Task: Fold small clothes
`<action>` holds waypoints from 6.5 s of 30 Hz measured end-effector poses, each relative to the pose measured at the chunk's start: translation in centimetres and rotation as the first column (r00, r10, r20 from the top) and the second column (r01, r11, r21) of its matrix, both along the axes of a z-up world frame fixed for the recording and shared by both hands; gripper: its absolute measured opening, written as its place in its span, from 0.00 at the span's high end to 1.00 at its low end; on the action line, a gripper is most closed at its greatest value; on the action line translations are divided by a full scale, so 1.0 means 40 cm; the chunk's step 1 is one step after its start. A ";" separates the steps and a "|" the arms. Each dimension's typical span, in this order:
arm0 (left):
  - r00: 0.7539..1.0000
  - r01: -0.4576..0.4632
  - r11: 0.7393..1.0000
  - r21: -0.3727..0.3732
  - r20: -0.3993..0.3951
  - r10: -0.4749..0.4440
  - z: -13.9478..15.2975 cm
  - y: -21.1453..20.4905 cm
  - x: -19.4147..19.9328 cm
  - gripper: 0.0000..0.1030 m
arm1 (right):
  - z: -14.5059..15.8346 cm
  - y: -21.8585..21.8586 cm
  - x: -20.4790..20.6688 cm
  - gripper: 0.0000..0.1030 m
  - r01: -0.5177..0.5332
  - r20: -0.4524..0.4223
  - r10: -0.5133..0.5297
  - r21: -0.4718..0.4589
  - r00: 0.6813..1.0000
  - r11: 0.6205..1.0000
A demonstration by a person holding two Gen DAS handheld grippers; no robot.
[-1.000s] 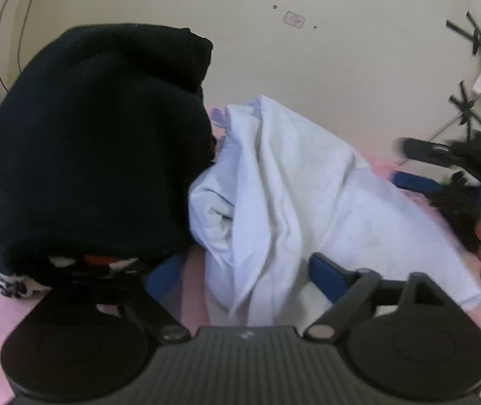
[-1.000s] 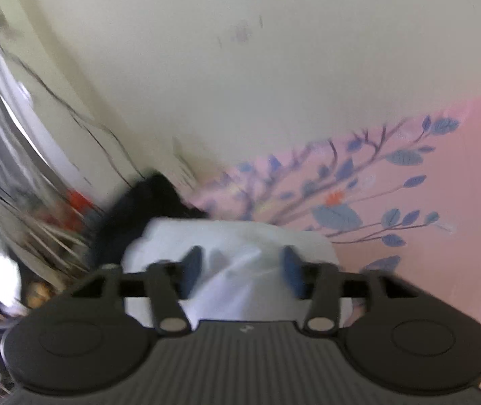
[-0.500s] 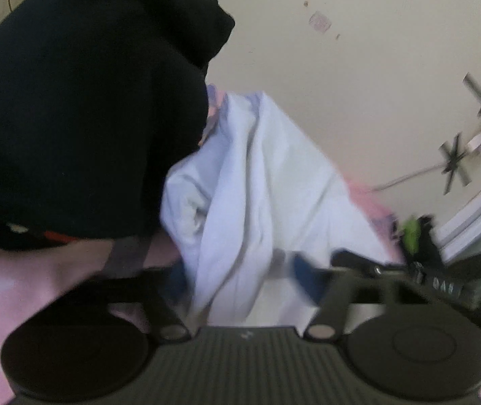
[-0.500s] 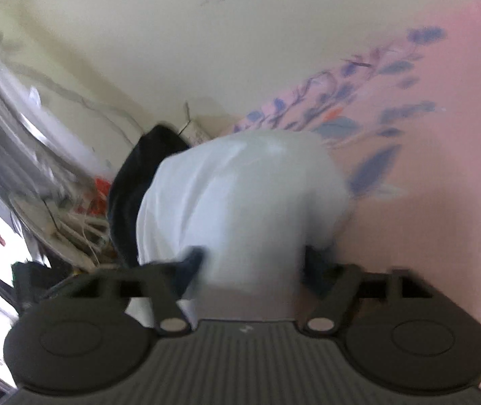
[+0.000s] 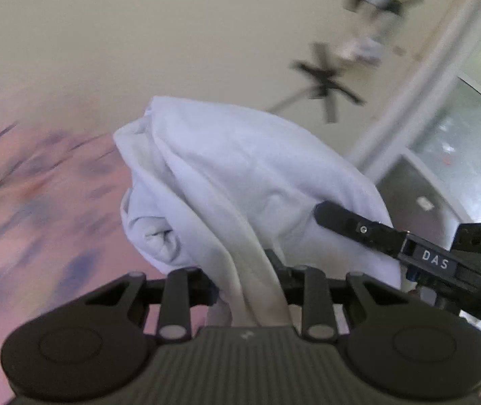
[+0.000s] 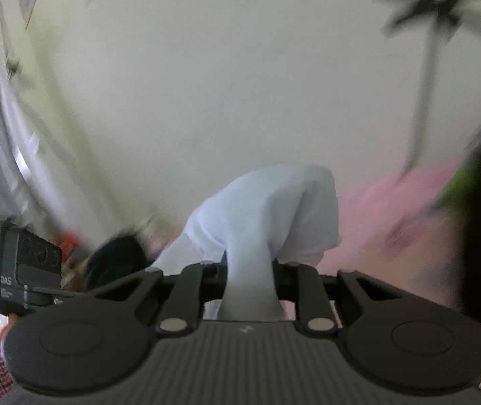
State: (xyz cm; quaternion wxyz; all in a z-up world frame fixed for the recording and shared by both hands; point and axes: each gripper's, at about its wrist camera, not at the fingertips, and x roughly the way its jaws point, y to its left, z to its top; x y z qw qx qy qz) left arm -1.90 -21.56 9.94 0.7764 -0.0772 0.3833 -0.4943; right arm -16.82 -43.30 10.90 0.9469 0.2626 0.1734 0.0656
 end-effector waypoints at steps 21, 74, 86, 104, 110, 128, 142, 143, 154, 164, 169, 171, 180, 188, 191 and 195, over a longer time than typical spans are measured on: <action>0.982 0.027 0.986 0.163 0.180 -0.057 -0.086 -0.381 -0.027 0.48 | -0.074 -0.423 -0.154 0.45 0.607 0.000 -0.614 -0.148 0.790 0.781; 0.766 -0.640 0.678 0.361 0.372 0.525 -0.224 0.352 -0.123 0.00 | -0.250 0.398 0.021 0.19 0.090 -0.286 -0.252 -0.480 0.924 0.872; 0.809 -0.542 0.798 0.264 0.421 0.410 -0.202 0.319 -0.208 0.00 | -0.240 0.358 -0.041 0.19 0.221 -0.252 -0.339 -0.400 0.906 0.890; 0.935 -0.112 0.956 0.272 0.356 0.008 -0.214 0.038 -0.308 0.00 | -0.251 0.177 -0.329 0.19 0.603 -0.234 -0.703 -0.380 0.671 0.702; 0.932 -0.120 0.965 0.235 0.361 0.028 -0.205 0.063 -0.310 0.00 | -0.254 0.198 -0.311 0.19 0.595 -0.243 -0.724 -0.435 0.646 0.676; 0.943 -0.105 0.958 0.267 0.332 0.010 -0.210 0.071 -0.311 0.00 | -0.255 0.221 -0.342 0.19 0.621 -0.246 -0.745 -0.426 0.620 0.658; 0.922 -0.087 0.956 0.280 0.385 -0.029 -0.208 0.067 -0.333 0.00 | -0.255 0.222 -0.361 0.19 0.640 -0.235 -0.743 -0.390 0.626 0.662; 0.921 -0.086 0.956 0.280 0.387 -0.031 -0.208 0.067 -0.334 0.00 | -0.255 0.222 -0.361 0.19 0.639 -0.235 -0.743 -0.390 0.626 0.662; 0.918 -0.085 0.956 0.280 0.395 -0.034 -0.208 0.067 -0.338 0.00 | -0.256 0.222 -0.361 0.19 0.640 -0.235 -0.743 -0.389 0.627 0.663; 0.917 -0.087 0.956 0.279 0.399 -0.033 -0.207 0.069 -0.339 0.00 | -0.255 0.224 -0.364 0.19 0.645 -0.232 -0.745 -0.383 0.626 0.661; 0.915 -0.095 0.956 0.278 0.403 -0.027 -0.206 0.069 -0.338 0.00 | -0.255 0.230 -0.366 0.19 0.646 -0.230 -0.746 -0.384 0.625 0.660; 0.914 -0.095 0.955 0.279 0.404 -0.027 -0.206 0.071 -0.338 0.00 | -0.256 0.232 -0.369 0.19 0.647 -0.229 -0.746 -0.382 0.626 0.660; 0.904 -0.090 0.954 0.286 0.425 -0.042 -0.204 0.069 -0.343 0.00 | -0.255 0.236 -0.370 0.19 0.651 -0.228 -0.748 -0.379 0.624 0.658; 0.898 -0.108 0.959 0.261 0.439 -0.018 -0.198 0.078 -0.348 0.00 | -0.257 0.234 -0.373 0.19 0.653 -0.225 -0.746 -0.371 0.626 0.660; 0.896 -0.118 0.960 0.255 0.443 -0.008 -0.196 0.079 -0.349 0.00 | -0.257 0.235 -0.374 0.19 0.654 -0.225 -0.747 -0.370 0.626 0.660; 0.876 -0.153 0.957 0.245 0.482 0.017 -0.192 0.084 -0.353 0.00 | -0.255 0.234 -0.376 0.19 0.657 -0.224 -0.746 -0.364 0.627 0.661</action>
